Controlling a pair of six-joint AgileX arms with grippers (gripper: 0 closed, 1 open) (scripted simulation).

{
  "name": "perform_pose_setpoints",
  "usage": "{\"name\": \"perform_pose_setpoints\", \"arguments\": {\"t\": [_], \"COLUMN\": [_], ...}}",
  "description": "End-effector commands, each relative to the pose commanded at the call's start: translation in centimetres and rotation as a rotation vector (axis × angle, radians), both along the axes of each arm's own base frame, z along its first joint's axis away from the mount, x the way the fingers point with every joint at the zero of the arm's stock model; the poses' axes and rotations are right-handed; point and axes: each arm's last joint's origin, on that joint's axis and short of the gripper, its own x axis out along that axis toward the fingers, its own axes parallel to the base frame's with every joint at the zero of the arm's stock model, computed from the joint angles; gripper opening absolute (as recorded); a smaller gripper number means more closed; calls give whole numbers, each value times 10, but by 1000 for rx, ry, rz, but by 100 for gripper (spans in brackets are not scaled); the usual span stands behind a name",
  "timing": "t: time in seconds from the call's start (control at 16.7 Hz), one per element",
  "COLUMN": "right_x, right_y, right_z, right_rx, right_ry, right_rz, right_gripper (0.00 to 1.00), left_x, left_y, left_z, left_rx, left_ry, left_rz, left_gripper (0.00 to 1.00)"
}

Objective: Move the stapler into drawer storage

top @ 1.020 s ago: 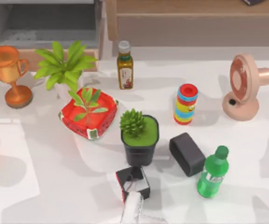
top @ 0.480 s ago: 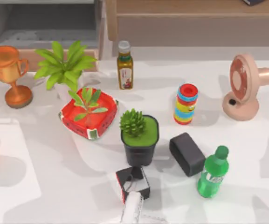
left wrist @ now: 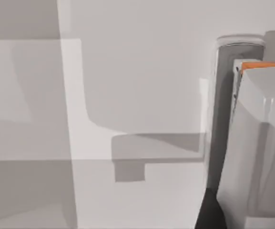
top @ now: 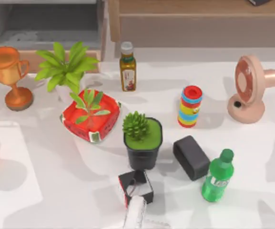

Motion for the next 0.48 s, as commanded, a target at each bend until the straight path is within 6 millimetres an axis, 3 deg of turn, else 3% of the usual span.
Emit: {"name": "perform_pose_setpoints", "arguments": {"t": [0.42, 0.48], "right_x": [0, 0], "right_y": [0, 0], "right_z": [0, 0], "right_rx": [0, 0], "right_ry": [0, 0], "right_rz": [0, 0], "right_gripper": [100, 100], "left_x": [0, 0], "left_y": [0, 0], "left_z": [0, 0], "left_rx": [0, 0], "left_ry": [0, 0], "left_rz": [0, 0], "left_gripper": [98, 100]}}
